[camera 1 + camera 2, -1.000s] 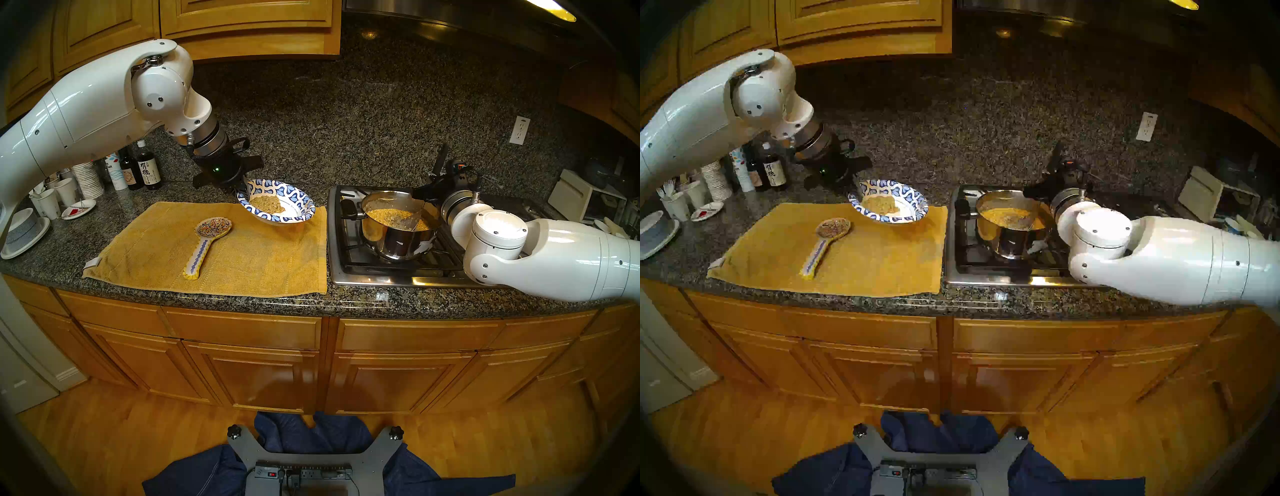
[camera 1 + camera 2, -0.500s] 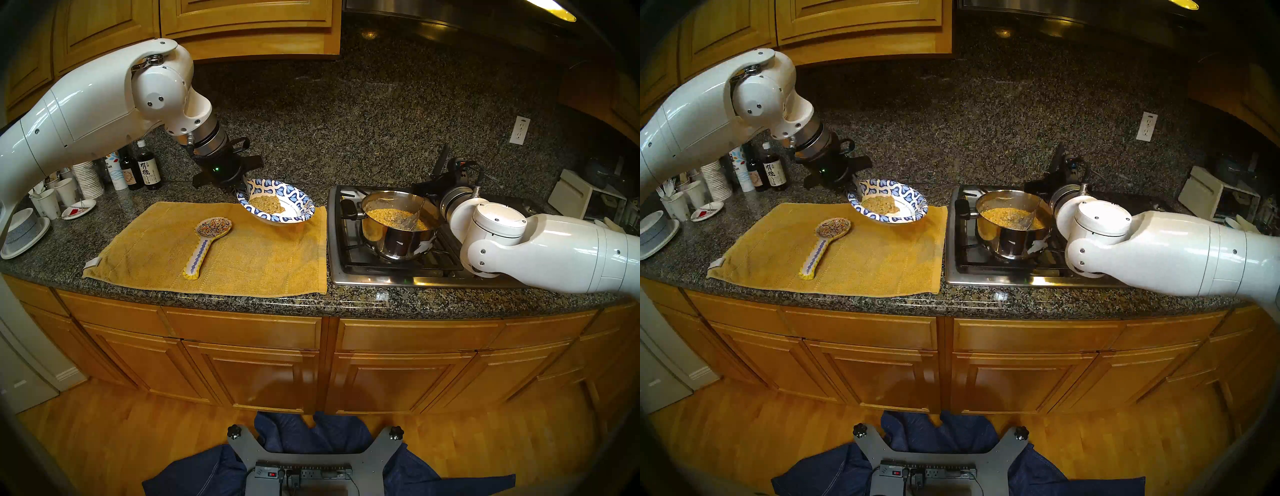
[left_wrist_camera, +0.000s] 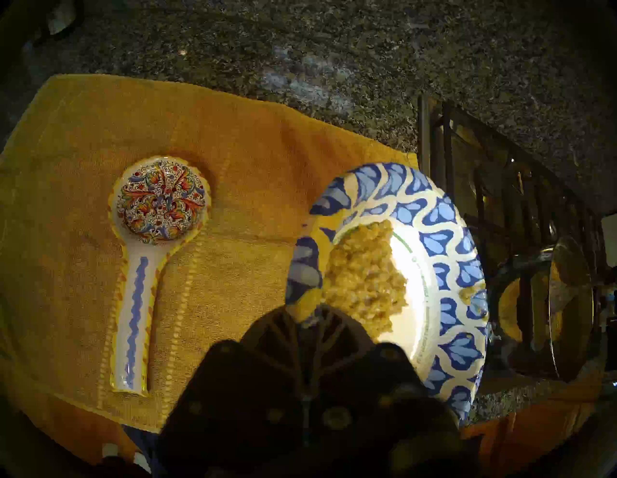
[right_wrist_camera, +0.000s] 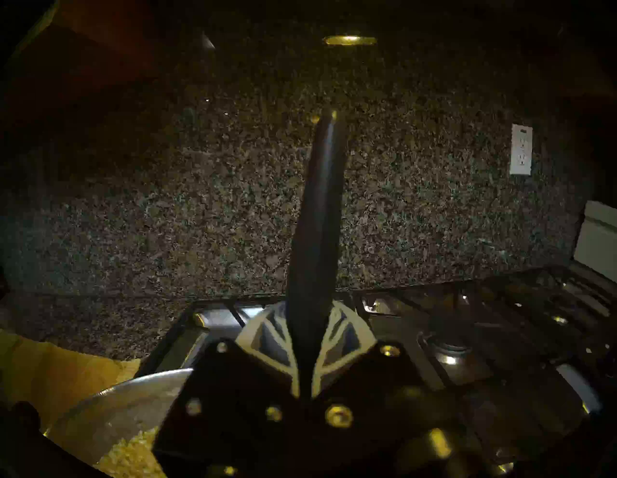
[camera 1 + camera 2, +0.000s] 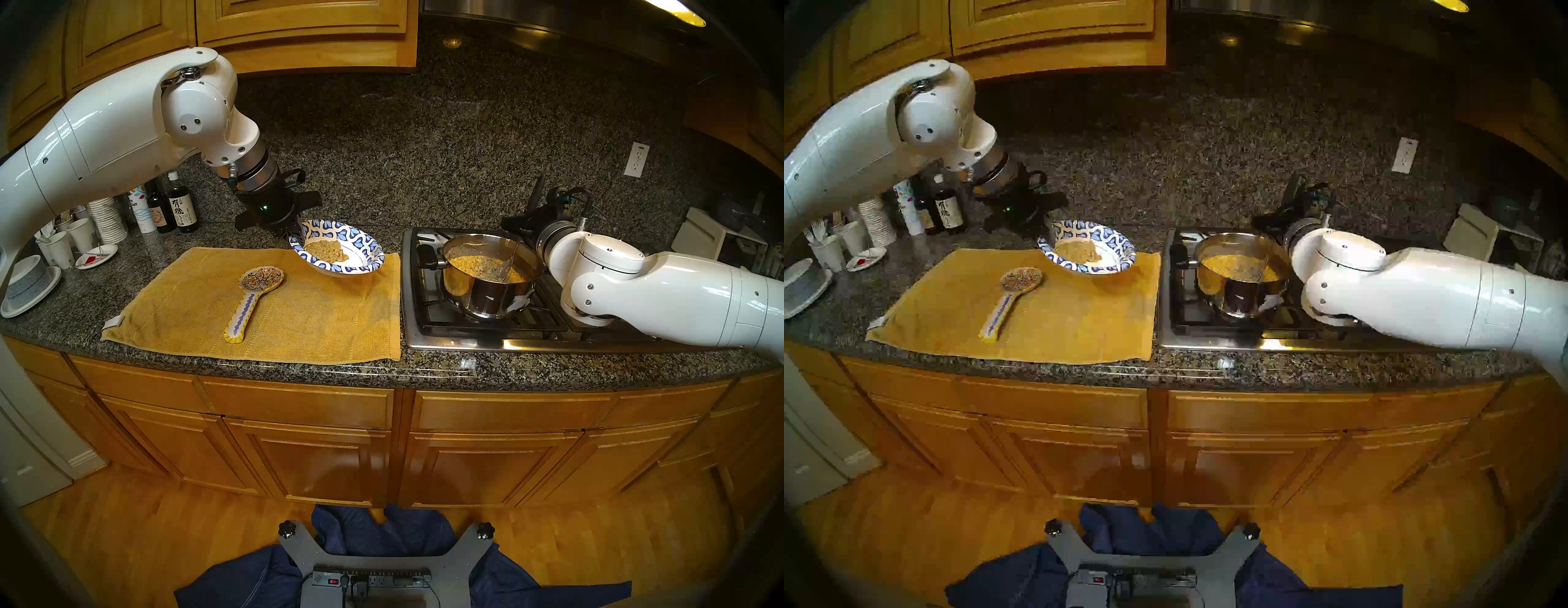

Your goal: Scoop oatmeal into bowl

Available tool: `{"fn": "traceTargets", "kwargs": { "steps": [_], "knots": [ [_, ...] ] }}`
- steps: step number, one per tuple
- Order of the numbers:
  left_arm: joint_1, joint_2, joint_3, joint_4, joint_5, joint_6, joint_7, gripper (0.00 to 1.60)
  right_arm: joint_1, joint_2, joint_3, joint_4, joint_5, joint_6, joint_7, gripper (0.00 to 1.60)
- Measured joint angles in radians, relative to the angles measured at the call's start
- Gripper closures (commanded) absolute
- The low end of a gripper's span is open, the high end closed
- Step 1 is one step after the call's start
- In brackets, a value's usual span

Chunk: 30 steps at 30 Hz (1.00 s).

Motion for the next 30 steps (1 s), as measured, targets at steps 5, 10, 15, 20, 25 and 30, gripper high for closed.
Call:
{"fn": "traceTargets", "kwargs": {
  "steps": [5, 10, 15, 20, 25, 30],
  "knots": [
    [-0.001, 0.0, 0.001, 0.0, 0.0, 0.0, 0.0, 1.6, 0.006, -0.005, 0.013, 0.002, 0.044, 0.016, 0.021, 1.6],
    [-0.002, 0.0, 0.002, 0.0, 0.0, 0.0, 0.0, 1.6, 0.009, -0.014, 0.03, 0.0, 0.094, 0.022, 0.038, 1.6],
    [-0.002, 0.0, 0.003, 0.0, 0.0, -0.001, 0.001, 1.6, 0.01, -0.026, 0.043, 0.001, 0.138, 0.026, 0.048, 1.6],
    [-0.002, -0.001, 0.003, 0.0, 0.0, -0.001, 0.001, 1.6, 0.008, -0.041, 0.056, 0.004, 0.189, 0.026, 0.056, 1.6],
    [-0.002, -0.001, 0.003, 0.0, 0.0, -0.001, 0.001, 1.6, 0.002, -0.058, 0.065, 0.011, 0.241, 0.017, 0.063, 1.6],
    [-0.002, -0.001, 0.003, 0.0, 0.0, -0.001, 0.001, 1.6, -0.003, -0.07, 0.069, 0.016, 0.276, 0.004, 0.065, 1.6]
  ]
}}
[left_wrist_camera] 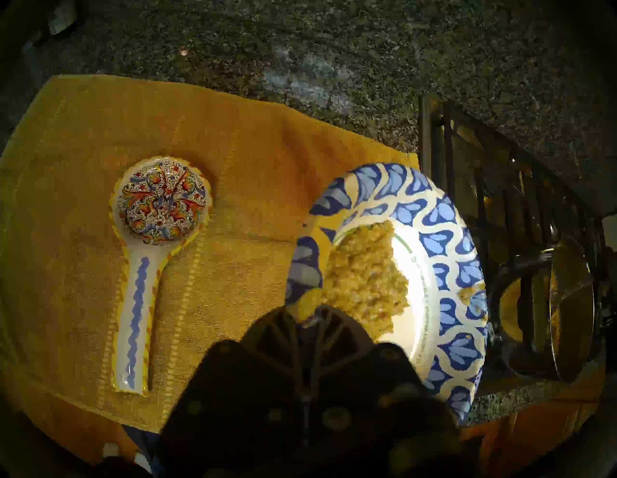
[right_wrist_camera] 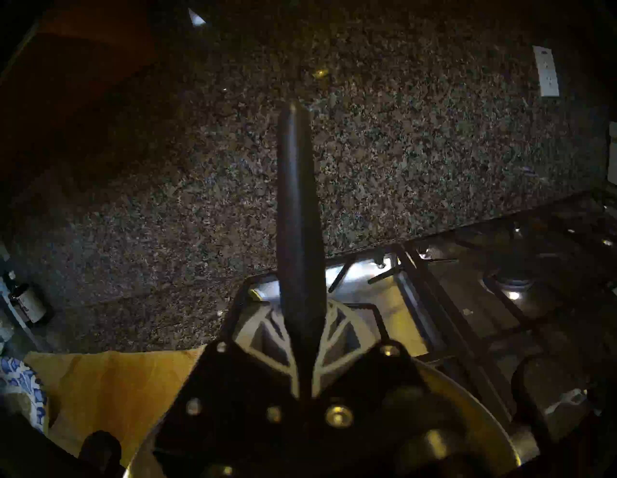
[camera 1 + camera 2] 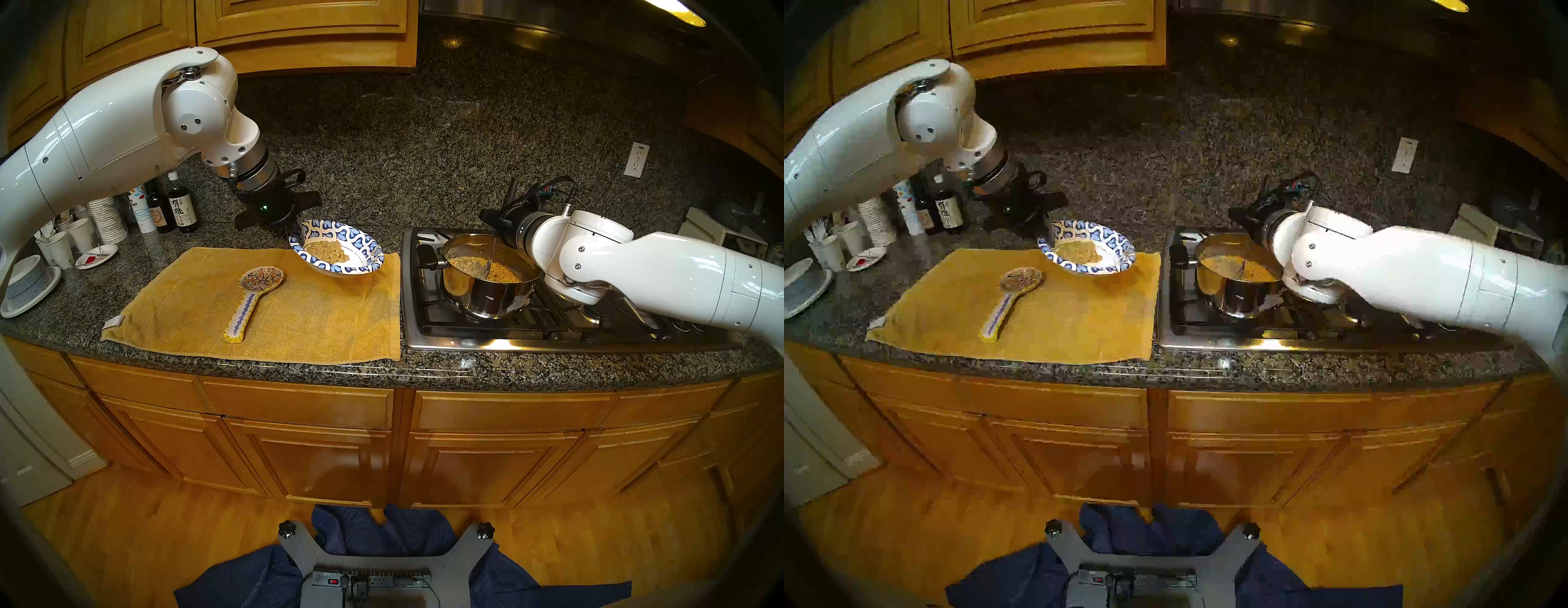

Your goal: Scoop oatmeal into bowl

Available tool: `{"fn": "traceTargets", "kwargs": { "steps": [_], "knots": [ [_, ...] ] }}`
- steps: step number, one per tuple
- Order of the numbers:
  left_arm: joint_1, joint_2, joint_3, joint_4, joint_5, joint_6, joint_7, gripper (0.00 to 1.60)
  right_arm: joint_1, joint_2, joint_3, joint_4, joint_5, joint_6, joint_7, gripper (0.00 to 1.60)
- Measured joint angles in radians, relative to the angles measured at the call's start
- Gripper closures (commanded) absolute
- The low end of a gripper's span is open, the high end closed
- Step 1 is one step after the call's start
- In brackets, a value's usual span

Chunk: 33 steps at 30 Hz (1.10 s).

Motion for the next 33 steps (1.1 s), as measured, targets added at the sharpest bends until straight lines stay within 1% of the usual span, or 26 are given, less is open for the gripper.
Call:
{"fn": "traceTargets", "kwargs": {
  "steps": [7, 18, 26, 33],
  "knots": [
    [0.0, 0.0, 0.0, 0.0, 0.0, 0.0, 0.0, 1.6, -0.01, -0.012, 0.001, 0.022, 0.05, -0.017, 0.005, 1.6],
    [0.0, 0.0, 0.0, 0.0, 0.0, -0.001, 0.0, 1.6, -0.017, -0.013, 0.004, 0.05, 0.115, -0.024, 0.028, 1.6],
    [-0.001, 0.0, 0.004, 0.0, 0.0, 0.0, 0.001, 1.6, -0.01, -0.014, 0.01, 0.062, 0.151, -0.012, 0.041, 1.6],
    [-0.002, 0.0, 0.007, 0.0, 0.0, 0.0, 0.0, 1.6, 0.001, -0.015, 0.015, 0.073, 0.157, 0.013, 0.05, 1.6]
  ]
}}
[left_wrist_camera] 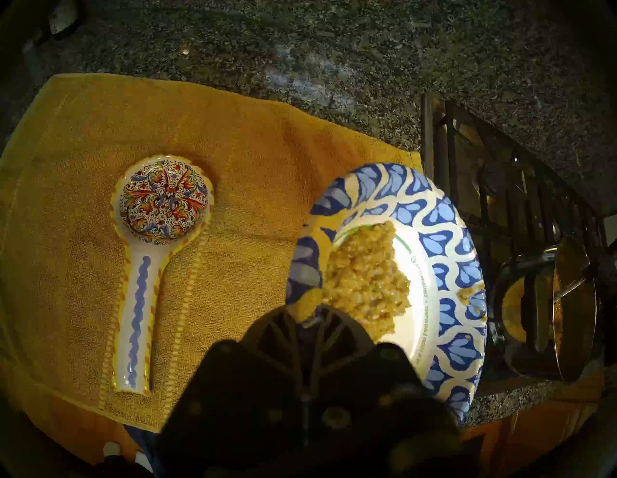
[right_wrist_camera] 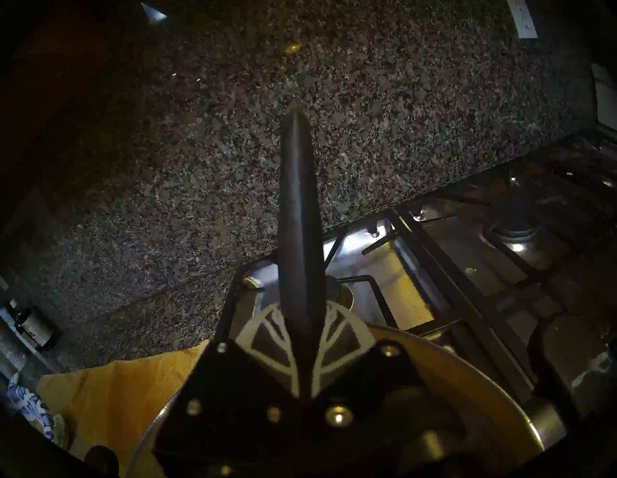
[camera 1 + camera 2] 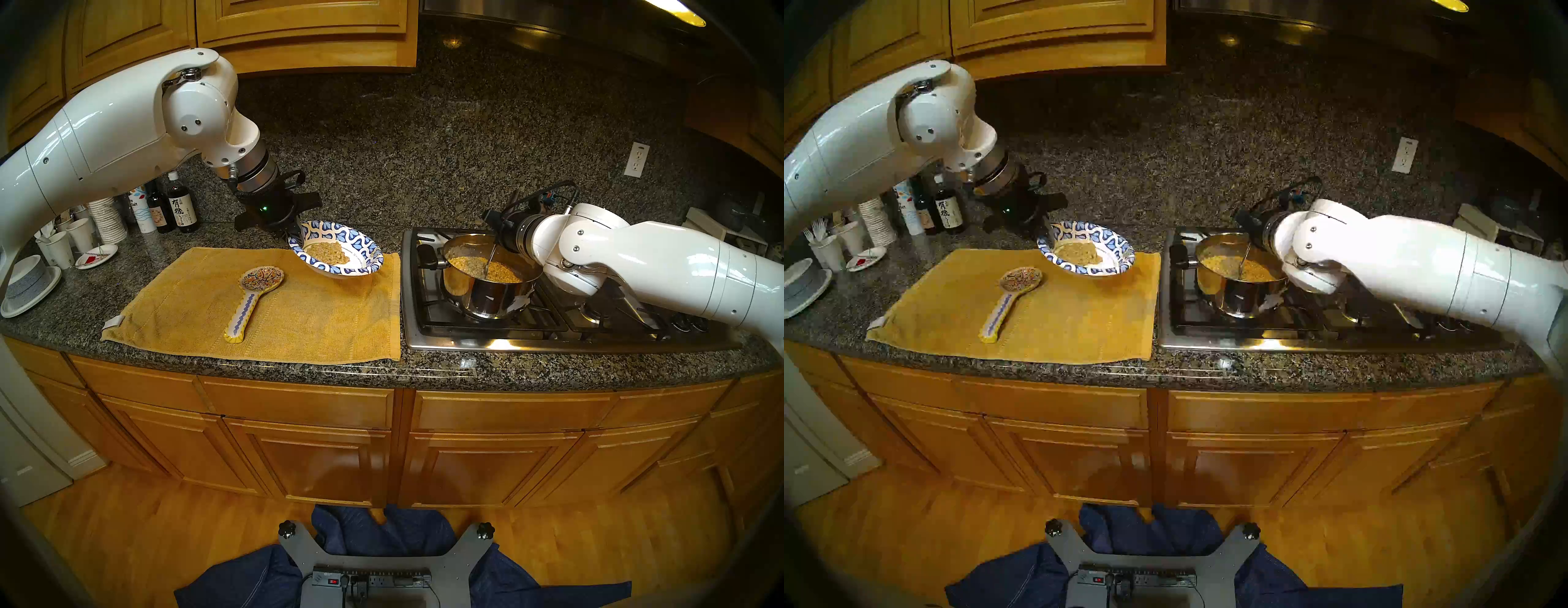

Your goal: Scoop oatmeal into bowl

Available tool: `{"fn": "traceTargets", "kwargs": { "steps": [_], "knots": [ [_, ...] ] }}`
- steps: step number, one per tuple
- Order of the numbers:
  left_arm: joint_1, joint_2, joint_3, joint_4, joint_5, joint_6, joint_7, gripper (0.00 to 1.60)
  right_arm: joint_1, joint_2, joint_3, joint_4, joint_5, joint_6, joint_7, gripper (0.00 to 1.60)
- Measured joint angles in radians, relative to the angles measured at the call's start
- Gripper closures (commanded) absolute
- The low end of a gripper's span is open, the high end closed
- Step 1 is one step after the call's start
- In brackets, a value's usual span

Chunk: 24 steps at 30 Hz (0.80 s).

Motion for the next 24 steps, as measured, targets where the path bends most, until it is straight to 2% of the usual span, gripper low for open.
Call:
{"fn": "traceTargets", "kwargs": {
  "steps": [13, 24],
  "knots": [
    [-0.002, 0.0, 0.005, 0.0, 0.0, 0.0, -0.001, 1.6, 0.012, -0.011, 0.023, 0.039, 0.038, 0.029, 0.014, 1.6],
    [-0.005, 0.0, 0.006, 0.0, 0.0, 0.001, -0.001, 1.6, 0.006, -0.028, 0.044, 0.074, 0.151, 0.027, 0.025, 1.6]
  ]
}}
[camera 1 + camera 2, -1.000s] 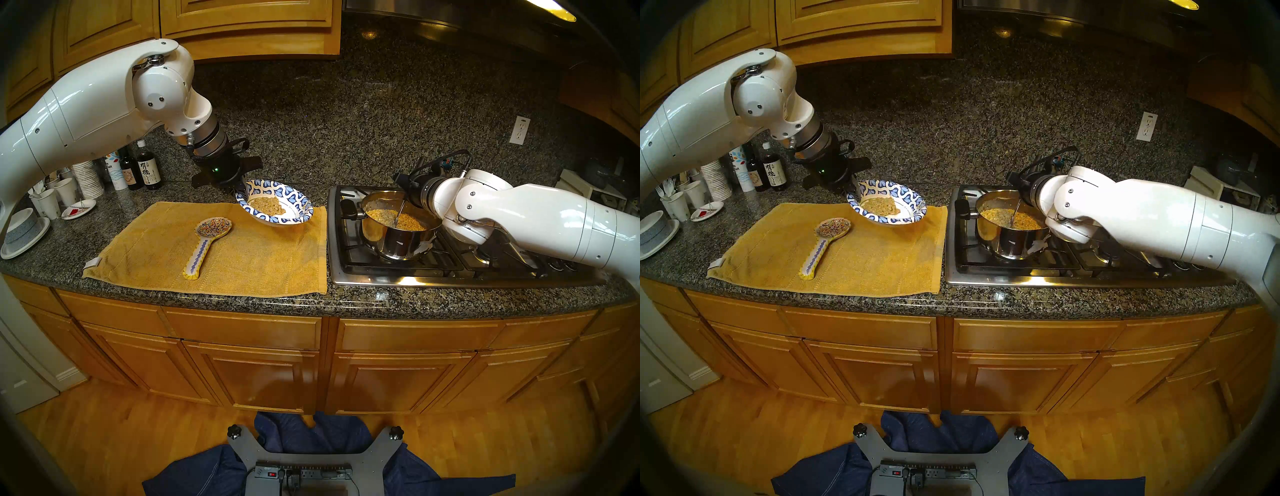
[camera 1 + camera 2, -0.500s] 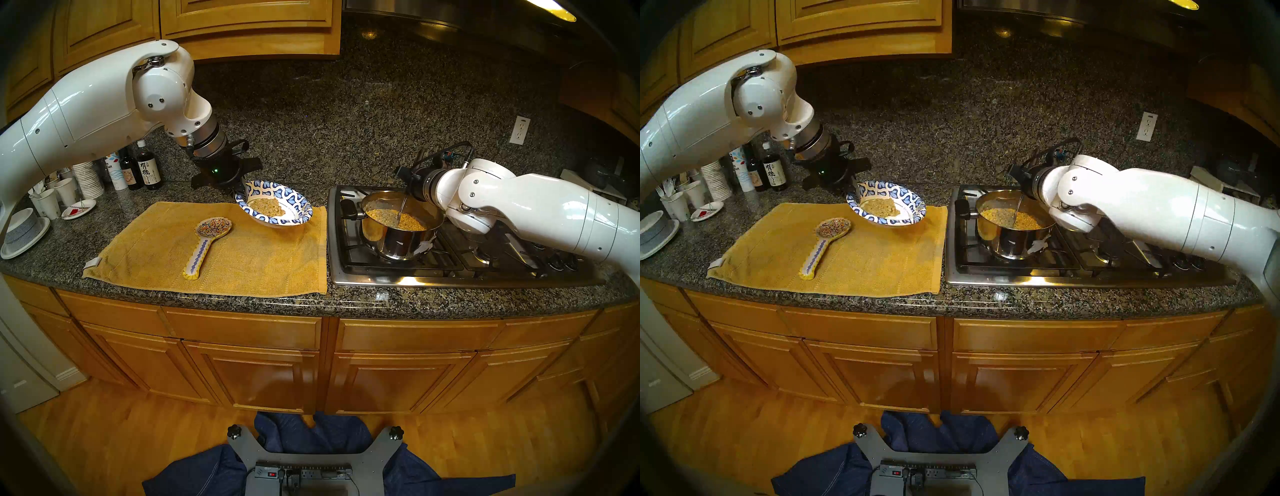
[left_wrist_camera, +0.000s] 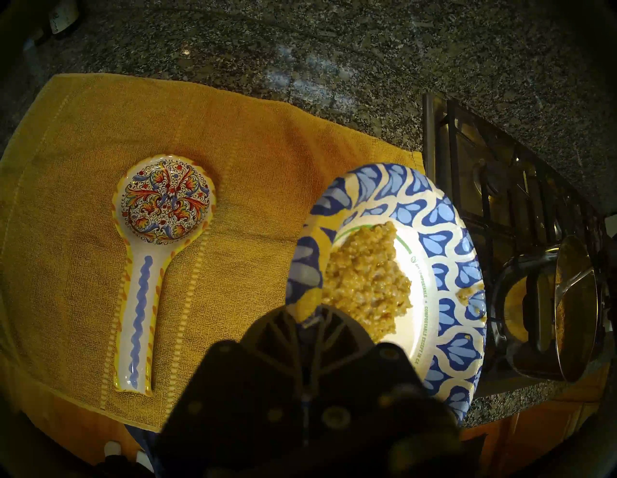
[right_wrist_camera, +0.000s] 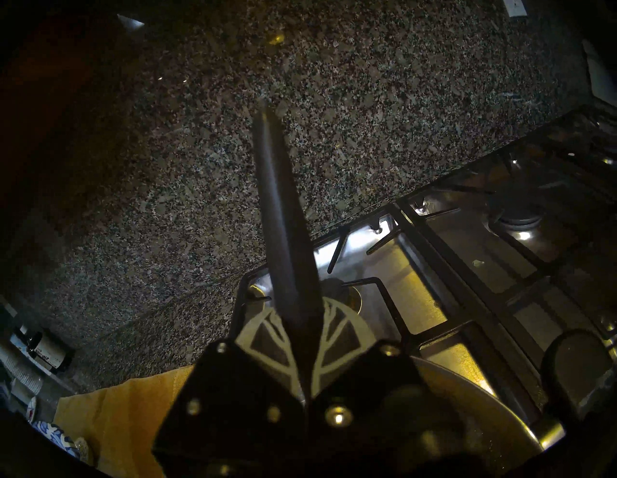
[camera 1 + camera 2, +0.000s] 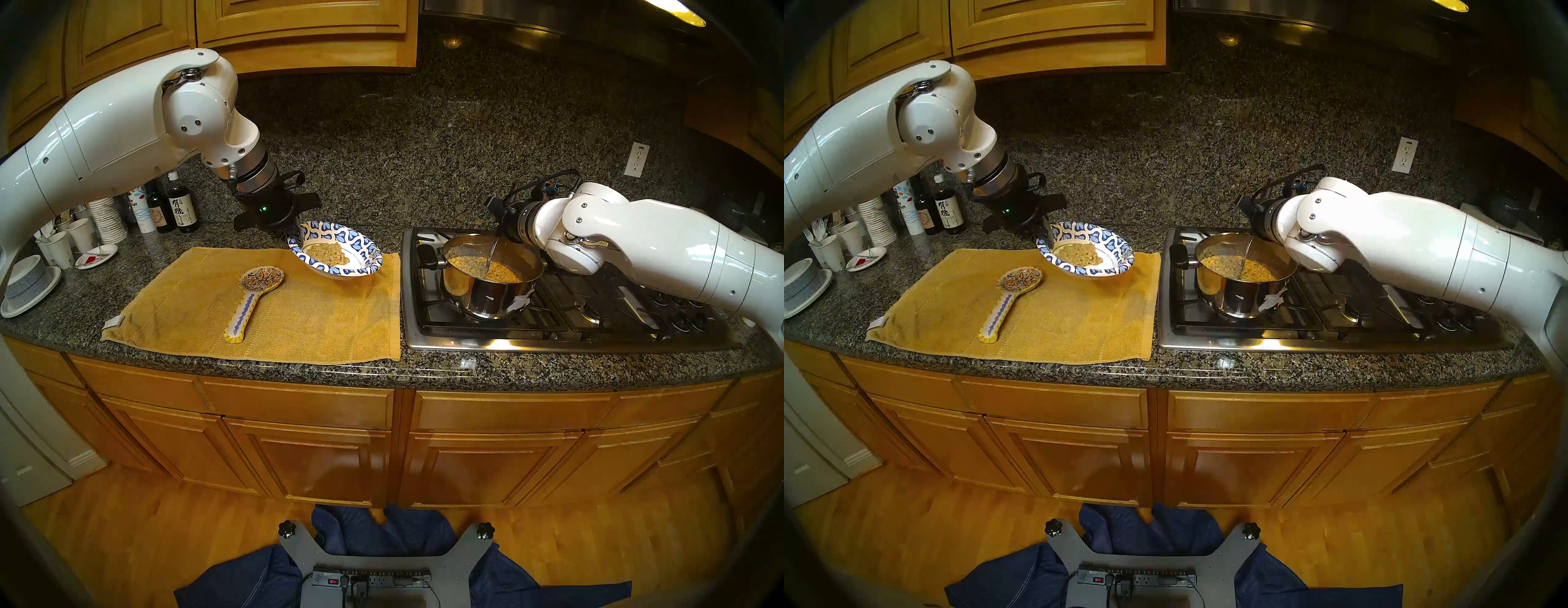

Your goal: Scoop oatmeal into bowl

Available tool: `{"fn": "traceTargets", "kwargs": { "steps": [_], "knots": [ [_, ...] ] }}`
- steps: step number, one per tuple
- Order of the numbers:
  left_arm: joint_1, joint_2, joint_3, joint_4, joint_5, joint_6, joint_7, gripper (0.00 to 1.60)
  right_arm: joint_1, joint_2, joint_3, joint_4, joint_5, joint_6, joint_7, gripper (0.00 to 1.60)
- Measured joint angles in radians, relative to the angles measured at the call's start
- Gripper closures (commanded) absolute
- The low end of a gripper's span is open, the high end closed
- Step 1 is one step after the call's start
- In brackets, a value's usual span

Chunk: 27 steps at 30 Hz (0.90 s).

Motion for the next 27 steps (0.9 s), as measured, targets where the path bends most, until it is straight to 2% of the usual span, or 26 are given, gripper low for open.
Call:
{"fn": "traceTargets", "kwargs": {
  "steps": [11, 27],
  "knots": [
    [-0.003, 0.0, 0.003, 0.0, 0.0, 0.0, 0.0, 1.6, 0.002, -0.01, 0.011, 0.023, 0.05, 0.001, 0.012, 1.6],
    [-0.006, 0.0, 0.009, 0.0, 0.0, 0.0, 0.0, 1.6, 0.025, -0.013, 0.03, 0.032, 0.053, 0.008, 0.019, 1.6]
  ]
}}
